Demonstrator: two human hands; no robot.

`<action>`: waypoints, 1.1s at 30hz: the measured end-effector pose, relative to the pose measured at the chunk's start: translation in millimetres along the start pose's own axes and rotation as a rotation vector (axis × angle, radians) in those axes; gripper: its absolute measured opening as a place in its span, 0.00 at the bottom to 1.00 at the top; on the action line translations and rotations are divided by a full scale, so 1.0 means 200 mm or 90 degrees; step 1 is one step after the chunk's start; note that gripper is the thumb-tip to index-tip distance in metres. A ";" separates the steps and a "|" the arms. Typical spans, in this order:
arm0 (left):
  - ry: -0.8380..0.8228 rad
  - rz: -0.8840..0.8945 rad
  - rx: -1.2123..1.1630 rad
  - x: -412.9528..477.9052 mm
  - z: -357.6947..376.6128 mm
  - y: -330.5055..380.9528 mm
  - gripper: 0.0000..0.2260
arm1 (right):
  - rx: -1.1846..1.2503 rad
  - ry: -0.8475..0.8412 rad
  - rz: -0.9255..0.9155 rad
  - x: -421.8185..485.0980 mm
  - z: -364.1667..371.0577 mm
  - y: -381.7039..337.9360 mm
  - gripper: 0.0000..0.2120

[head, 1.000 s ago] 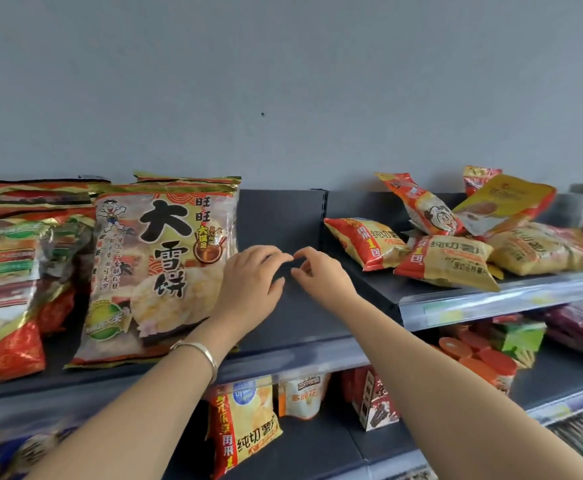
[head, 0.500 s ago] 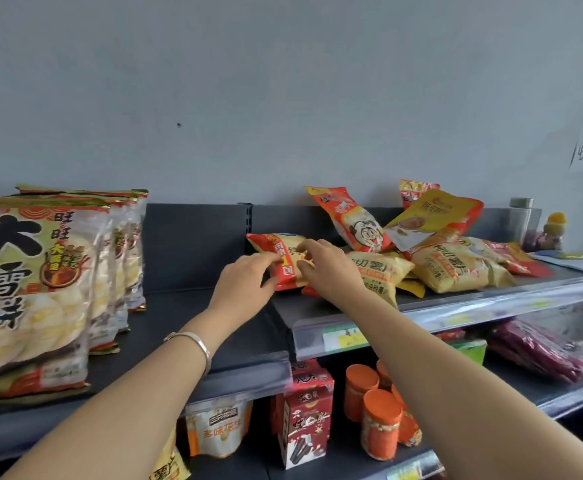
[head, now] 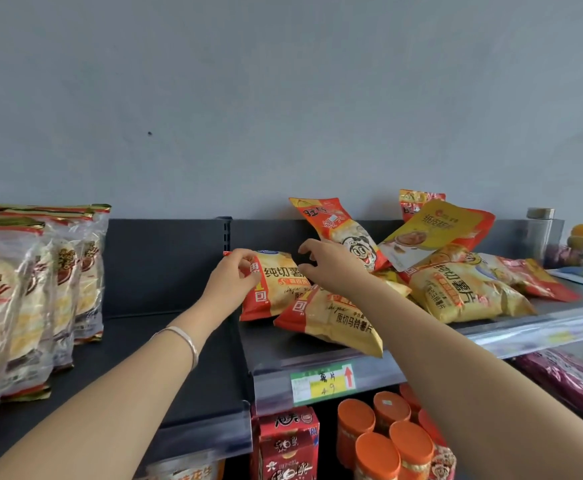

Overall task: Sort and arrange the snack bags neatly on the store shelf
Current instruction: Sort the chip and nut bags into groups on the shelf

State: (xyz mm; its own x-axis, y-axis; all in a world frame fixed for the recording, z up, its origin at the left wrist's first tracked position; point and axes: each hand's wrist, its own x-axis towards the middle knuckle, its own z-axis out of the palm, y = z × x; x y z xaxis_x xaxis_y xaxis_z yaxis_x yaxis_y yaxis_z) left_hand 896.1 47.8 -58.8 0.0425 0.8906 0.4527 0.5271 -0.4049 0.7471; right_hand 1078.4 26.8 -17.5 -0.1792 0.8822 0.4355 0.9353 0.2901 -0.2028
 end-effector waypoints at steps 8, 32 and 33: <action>0.004 -0.141 -0.028 0.32 0.08 -0.15 0.28 | -0.005 -0.127 0.048 0.31 0.03 0.04 0.26; 0.027 -0.152 -0.367 0.52 0.21 -0.16 0.36 | 0.448 -0.193 0.157 0.61 0.13 0.16 0.48; 0.033 -0.146 -0.360 0.53 0.21 -0.16 0.37 | 0.449 -0.178 0.155 0.62 0.14 0.15 0.48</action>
State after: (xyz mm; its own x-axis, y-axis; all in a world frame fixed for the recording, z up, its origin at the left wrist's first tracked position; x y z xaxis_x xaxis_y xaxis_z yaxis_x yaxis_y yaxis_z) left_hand 919.6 163.7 -55.6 -0.0677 0.9625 0.2628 -0.0149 -0.2644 0.9643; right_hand 1076.8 154.4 6.0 -0.1521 0.9843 0.0899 0.5603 0.1608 -0.8125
